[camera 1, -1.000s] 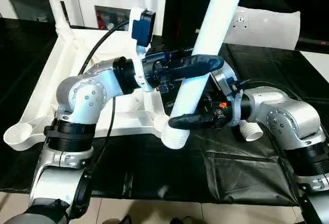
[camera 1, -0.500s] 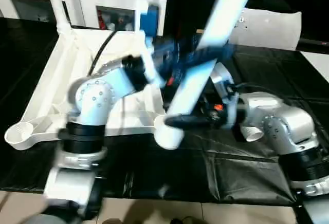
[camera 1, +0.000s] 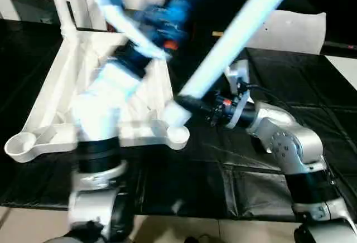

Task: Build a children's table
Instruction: Pick table leg

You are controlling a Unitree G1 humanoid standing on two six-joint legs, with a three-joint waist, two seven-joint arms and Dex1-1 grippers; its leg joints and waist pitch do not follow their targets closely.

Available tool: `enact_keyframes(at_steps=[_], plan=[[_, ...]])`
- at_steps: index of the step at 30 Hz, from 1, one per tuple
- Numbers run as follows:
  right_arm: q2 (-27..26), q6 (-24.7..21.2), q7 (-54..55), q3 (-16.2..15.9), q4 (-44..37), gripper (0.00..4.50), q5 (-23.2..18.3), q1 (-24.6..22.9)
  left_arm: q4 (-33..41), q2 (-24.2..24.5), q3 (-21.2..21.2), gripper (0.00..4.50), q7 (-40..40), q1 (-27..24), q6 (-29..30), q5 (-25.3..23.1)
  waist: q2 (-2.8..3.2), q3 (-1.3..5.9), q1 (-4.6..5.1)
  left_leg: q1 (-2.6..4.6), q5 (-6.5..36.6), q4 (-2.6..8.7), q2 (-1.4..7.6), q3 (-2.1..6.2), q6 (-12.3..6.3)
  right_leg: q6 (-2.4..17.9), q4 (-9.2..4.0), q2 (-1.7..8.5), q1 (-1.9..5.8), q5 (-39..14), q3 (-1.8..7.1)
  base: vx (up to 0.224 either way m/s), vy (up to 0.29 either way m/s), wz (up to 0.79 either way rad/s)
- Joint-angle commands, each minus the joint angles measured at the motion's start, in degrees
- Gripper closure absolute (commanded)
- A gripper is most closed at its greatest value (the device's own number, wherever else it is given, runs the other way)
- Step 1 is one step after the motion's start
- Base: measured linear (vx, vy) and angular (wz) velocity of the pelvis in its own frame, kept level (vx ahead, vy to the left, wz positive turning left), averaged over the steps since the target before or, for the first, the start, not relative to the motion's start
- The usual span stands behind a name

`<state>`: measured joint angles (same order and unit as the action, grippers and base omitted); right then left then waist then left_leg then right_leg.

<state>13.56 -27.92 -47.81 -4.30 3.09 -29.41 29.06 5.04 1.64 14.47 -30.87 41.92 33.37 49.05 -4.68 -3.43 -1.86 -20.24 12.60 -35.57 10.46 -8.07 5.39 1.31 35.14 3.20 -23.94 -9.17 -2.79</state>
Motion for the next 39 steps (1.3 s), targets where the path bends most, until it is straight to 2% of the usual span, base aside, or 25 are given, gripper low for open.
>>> enact_keyframes(at_steps=[1, 3, 5, 6, 7, 8, 9, 10, 11, 13, 16, 18, 21, 22, 23, 24, 25, 26, 27, 30, 32, 33, 37, 38, 39], plan=[[0.25, 2.88, 4.87, 2.22, -0.51, 2.59, 3.44, -1.07, 0.82, 4.95, -4.26, 0.11, 0.49, -4.39, 0.00, -8.52, 0.60, 4.05, 0.01, -0.49, 3.56, 4.24, 1.80, -0.39, -1.52, 7.09, -4.03, 3.31, 3.92, -15.81, 2.13, 0.000, 0.000, 0.00], [0.08, 3.43, 6.95, 2.45, -0.67, 2.59, 4.81, -1.68, 0.88, 8.07, -6.35, 0.11, -0.06, -6.47, -0.63, -12.05, 1.05, 4.07, 0.22, -0.24, 4.18, 4.30, 1.80, -0.38, -0.80, 6.24, -3.98, 3.13, 3.69, -16.54, 2.17, 0.000, 0.000, 0.00], [0.22, 4.10, 9.86, 2.16, -0.75, 2.59, 7.09, -2.47, 0.78, 13.40, -9.91, 0.11, -2.48, -9.47, -2.10, -16.97, 1.15, 4.15, 0.23, -0.28, 3.86, 4.33, 1.82, -0.34, -0.38, 6.97, -3.79, 3.18, 3.81, -14.42, 2.23, 0.000, 0.000, 0.00], [0.34, 4.30, 11.37, 1.90, -0.81, 2.59, 8.32, -2.94, 0.71, 16.37, -11.88, 0.11, -4.08, -11.14, -3.10, -19.61, 1.47, 3.97, 0.29, -0.04, 4.94, 4.61, 1.86, -0.26, -0.12, 7.00, -3.68, 3.12, 3.49, -14.81, 2.24, 0.000, 0.000, 0.00], [0.34, 4.30, 11.37, 1.90, -0.81, 2.59, 8.32, -2.94, 0.71, 16.37, -11.88, 0.11, -4.08, -11.14, -3.10, -19.61, 1.47, 3.97, 0.29, -0.04, 4.94, 4.61, 1.86, -0.26, -0.12, 7.00, -3.68, 3.12, 3.49, -14.81, 2.24, 0.000, 0.000, 0.00], [0.12, 5.70, 14.16, 1.16, -1.12, 2.59, 10.88, -4.73, 0.55, 23.03, -15.84, 0.11, -8.33, -14.78, -5.13, -24.26, 1.65, 4.06, 0.27, -0.06, 4.99, 4.46, 1.73, -0.28, 0.35, 7.23, -3.55, 3.19, 3.67, -14.31, 2.27, 0.000, 0.000, 0.00], [-0.17, 6.62, 14.96, 0.98, -1.30, 2.59, 11.63, -5.60, 0.46, 25.50, -17.28, 0.11, -10.05, -16.13, -6.07, -26.12, 1.65, 3.75, 0.37, -0.15, 5.40, 4.75, 1.77, -0.36, 0.31, 6.78, -3.75, 3.20, 3.47, -15.28, 2.40, 0.000, 0.000, 0.00], [-0.60, 6.67, 15.71, 0.97, -1.78, 2.59, 11.76, -6.64, 0.58, 27.95, -18.82, 0.11, -11.92, -17.19, -6.85, -27.79, 1.75, 3.78, 0.55, 0.07, 6.64, 4.75, 1.79, -0.48, 0.80, 6.87, -3.75, 3.18, 3.41, -16.20, 2.50, 0.000, 0.000, 0.00], [-0.65, 6.66, 15.80, 0.95, -1.87, 2.59, 11.78, -6.82, 0.61, 28.36, -19.04, 0.11, -12.34, -17.40, -6.95, -27.96, 1.65, 3.88, 0.53, -0.02, 6.13, 4.75, 1.76, -0.39, 0.97, 7.03, -3.69, 3.25, 3.60, -15.60, 2.50, 0.000, 0.000, 0.00], [-1.17, 5.95, 16.93, 0.72, -3.31, 2.59, 12.02, -9.15, 0.80, 33.56, -21.97, 0.11, -17.99, -19.99, -8.18, -30.35, 2.00, 3.61, 0.55, -0.02, 7.14, 5.08, 1.85, -0.36, 1.01, 7.79, -3.66, 3.20, 3.37, -15.10, 2.60, 0.000, 0.000, 0.00], [-1.17, 5.95, 16.93, 0.72, -3.31, 2.59, 12.02, -9.15, 0.80, 33.56, -21.97, 0.11, -17.99, -19.99, -8.18, -30.35, 2.17, 3.52, 0.60, 0.37, 9.45, 5.02, 1.94, -0.47, 1.64, 8.95, -3.63, 3.25, 3.16, -15.48, 2.64, 0.000, 0.000, 0.00], [-1.17, 5.95, 16.93, 0.72, -3.31, 2.59, 12.02, -9.15, 0.80, 33.56, -21.97, 0.11, -17.99, -19.99, -8.18, -30.35, 2.17, 3.26, 0.58, 0.15, 11.77, 5.16, 1.83, -0.37, 1.84, 8.02, -4.03, 3.36, 3.26, -19.63, 2.61, 0.000, 0.000, 0.00], [-1.25, 5.72, 17.12, 0.68, -3.61, 2.59, 12.10, -9.60, 0.69, 34.57, -22.69, 0.11, -19.22, -20.47, -8.75, -31.07, 2.05, 3.31, 0.64, 0.11, 11.79, 5.06, 1.74, -0.39, 1.68, 7.14, -4.25, 3.39, 3.13, -21.39, 2.66, 0.000, 0.000, 0.00], [-1.25, 5.72, 17.12, 0.68, -3.61, 2.59, 12.10, -9.61, 0.69, 34.58, -22.70, 0.29, -19.23, -20.48, -8.76, -31.07, 2.07, 3.27, 0.60, 0.09, 11.84, 5.09, 1.73, -0.35, 1.56, 6.83, -4.37, 3.38, 3.04, -22.05, 2.67, 0.000, 0.000, 0.00], [-1.51, 5.04, 17.45, -0.02, -6.18, 2.59, 11.93, -13.35, -6.18, 37.37, -26.71, 0.39, -23.86, -20.75, -11.33, -34.07, 2.05, 3.31, 0.64, 0.05, 11.71, 5.09, 1.74, -0.34, 1.56, 6.74, -4.31, 3.37, 3.08, -22.03, 2.68, 0.000, 0.000, 0.00], [-1.51, 5.04, 17.45, -0.02, -6.18, 2.59, 11.93, -13.35, -6.18, 37.37, -26.71, 0.46, -23.86, -20.75, -11.33, -34.07, 2.09, 3.16, 0.46, 0.11, 11.65, 5.12, 1.47, -0.45, 0.95, 5.22, -4.88, 3.16, 2.87, -23.10, 2.74, 0.000, 0.000, 0.00], [-1.69, 4.95, 17.76, -0.34, -7.24, 2.59, 11.92, -14.99, -10.02, 38.17, -28.38, 0.49, -25.70, -20.61, -12.39, -35.23, 2.03, 3.24, 0.65, -0.11, 11.40, 5.32, 1.46, -0.31, 0.85, 4.45, -4.79, 3.17, 3.11, -23.41, 2.75, 0.000, 0.000, 0.00], [-1.75, 5.13, 18.02, -0.46, -7.44, 2.59, 12.09, -15.51, -12.33, 38.57, -29.56, 0.59, -26.55, -20.23, -13.96, -36.57, 2.28, 3.41, 0.61, 0.10, 11.29, 5.27, 1.50, -0.29, 0.97, 4.21, -4.80, 3.16, 2.94, -23.23, 2.75, 0.000, 0.000, 0.00], [-1.78, 5.45, 18.18, -0.56, -7.58, 2.59, 12.33, -15.97, -14.06, 38.73, -30.30, 0.72, -27.13, -19.93, -15.08, -37.77, 2.26, 3.55, 0.62, 0.04, 10.87, 5.27, 1.56, -0.24, 1.03, 4.44, -4.61, 3.24, 3.05, -22.42, 2.75, 0.000, 0.000, 0.00], [-1.78, 5.73, 18.64, -0.75, -8.18, 2.59, 12.69, -17.09, -17.51, 38.52, -31.20, 0.93, -28.77, -19.09, -17.45, -39.80, 2.66, 3.51, 0.64, 0.09, 10.62, 5.36, 1.89, -0.22, 1.59, 7.30, -4.15, 3.40, 3.10, -17.99, 2.79, 0.000, 0.000, 0.00], [-1.79, 5.74, 18.84, -0.95, -8.64, 2.59, 12.77, -17.68, -18.94, 38.14, -31.28, 1.03, -29.10, -18.38, -18.34, -40.33, 2.66, 3.56, 0.57, 0.08, 10.58, 5.33, 1.92, -0.26, 1.69, 8.07, -4.04, 3.53, 3.24, -17.03, 2.85, 0.000, 0.000, 0.00], [-1.80, 5.73, 18.86, -0.99, -8.71, 2.59, 12.78, -17.76, -19.19, 38.09, -31.31, 1.25, -29.10, -18.24, -18.54, -40.42, 2.67, 3.52, 0.53, 0.20, 11.01, 5.30, 1.90, -0.32, 1.73, 8.34, -4.10, 3.50, 3.15, -17.34, 2.83, 0.000, 0.000, 0.00], [-2.00, 5.41, 19.22, -1.29, -9.53, 2.59, 12.93, -18.26, -23.28, 37.21, -31.65, 1.60, -30.06, -16.11, -21.21, -40.81, 2.50, 3.35, 0.48, 0.24, 12.12, 5.30, 1.84, -0.34, 1.70, 7.77, -4.44, 3.56, 3.05, -20.19, 2.83, 0.000, 0.000, 0.00], [-2.05, 5.33, 19.25, -1.31, -9.61, 2.59, 12.92, -18.25, -24.05, 36.94, -31.58, 1.67, -30.55, -15.79, -21.60, -40.70, 2.21, 3.37, 0.52, 0.14, 11.93, 5.36, 1.88, -0.30, 1.69, 7.54, -4.45, 3.60, 3.15, -20.43, 2.83, 0.000, 0.000, 0.00], [-2.05, 5.29, 19.25, -1.31, -9.58, 2.59, 12.92, -18.19, -24.58, 36.68, -31.42, 1.71, -30.95, -15.62, -21.79, -40.50, 2.31, 3.33, 0.49, 0.13, 11.86, 5.36, 1.87, -0.30, 1.69, 7.47, -4.44, 3.64, 3.13, -20.58, 2.85, 0.000, 0.000, 0.00]])
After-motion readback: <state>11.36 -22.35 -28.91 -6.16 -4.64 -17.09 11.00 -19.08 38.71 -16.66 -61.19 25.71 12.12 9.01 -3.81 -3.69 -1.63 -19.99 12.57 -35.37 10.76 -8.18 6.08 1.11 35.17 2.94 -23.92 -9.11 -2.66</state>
